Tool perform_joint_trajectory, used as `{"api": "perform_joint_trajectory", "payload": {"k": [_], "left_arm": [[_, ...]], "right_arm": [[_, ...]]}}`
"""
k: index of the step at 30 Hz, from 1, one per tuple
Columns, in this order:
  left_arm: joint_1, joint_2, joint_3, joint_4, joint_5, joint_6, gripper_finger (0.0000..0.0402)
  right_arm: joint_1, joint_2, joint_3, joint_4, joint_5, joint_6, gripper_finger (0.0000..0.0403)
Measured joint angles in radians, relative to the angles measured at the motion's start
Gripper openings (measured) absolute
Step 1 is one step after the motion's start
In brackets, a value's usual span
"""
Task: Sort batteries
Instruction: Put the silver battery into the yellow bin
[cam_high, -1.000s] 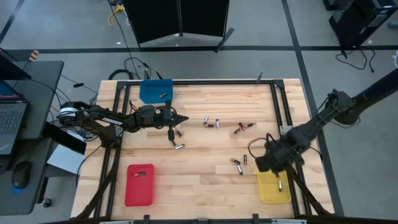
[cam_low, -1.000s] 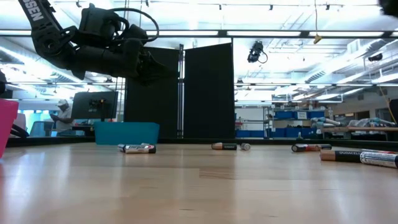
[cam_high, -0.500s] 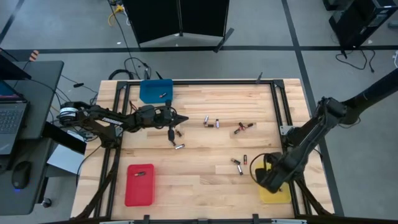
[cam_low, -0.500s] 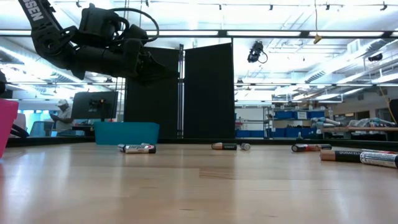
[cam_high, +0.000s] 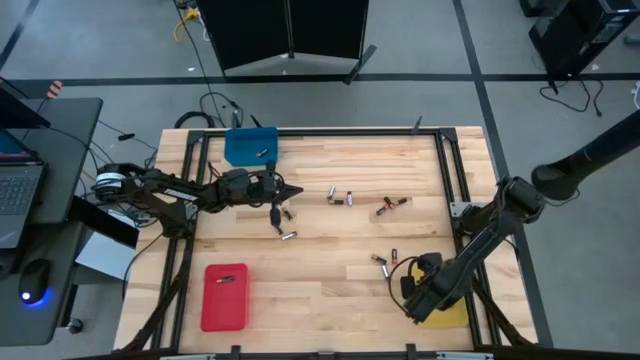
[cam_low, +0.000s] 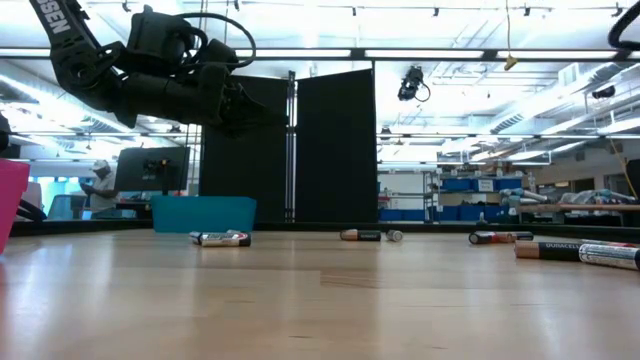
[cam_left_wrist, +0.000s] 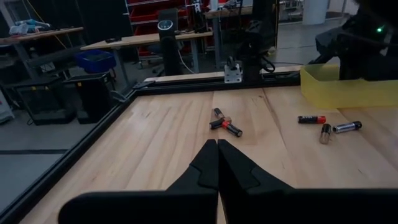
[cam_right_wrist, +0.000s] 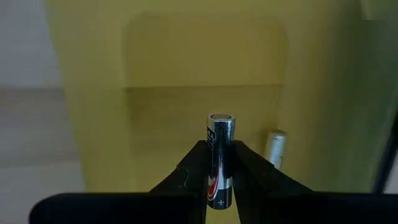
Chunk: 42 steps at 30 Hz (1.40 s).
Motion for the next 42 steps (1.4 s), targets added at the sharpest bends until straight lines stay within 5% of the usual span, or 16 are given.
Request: {"api": "perform_joint_trajectory", "payload": {"k": [12, 23, 42], "left_arm": [[0.0, 0.0, 0.0, 0.001, 0.0, 0.003, 0.0003], [0.0, 0.0, 0.0, 0.0, 0.0, 0.0, 0.0003], [0.0, 0.0, 0.013, -0.001, 0.009, -0.013, 0.0003]], "right_arm": [[0.0, 0.017, -0.085, 0.172, 0.013, -0.004, 0.0057], [0.007, 0.013, -0.092, 0.17, 0.005, -0.011, 0.0099], [0.007, 0.006, -0.068, 0.151, -0.089, -0.093, 0.0105]]}}
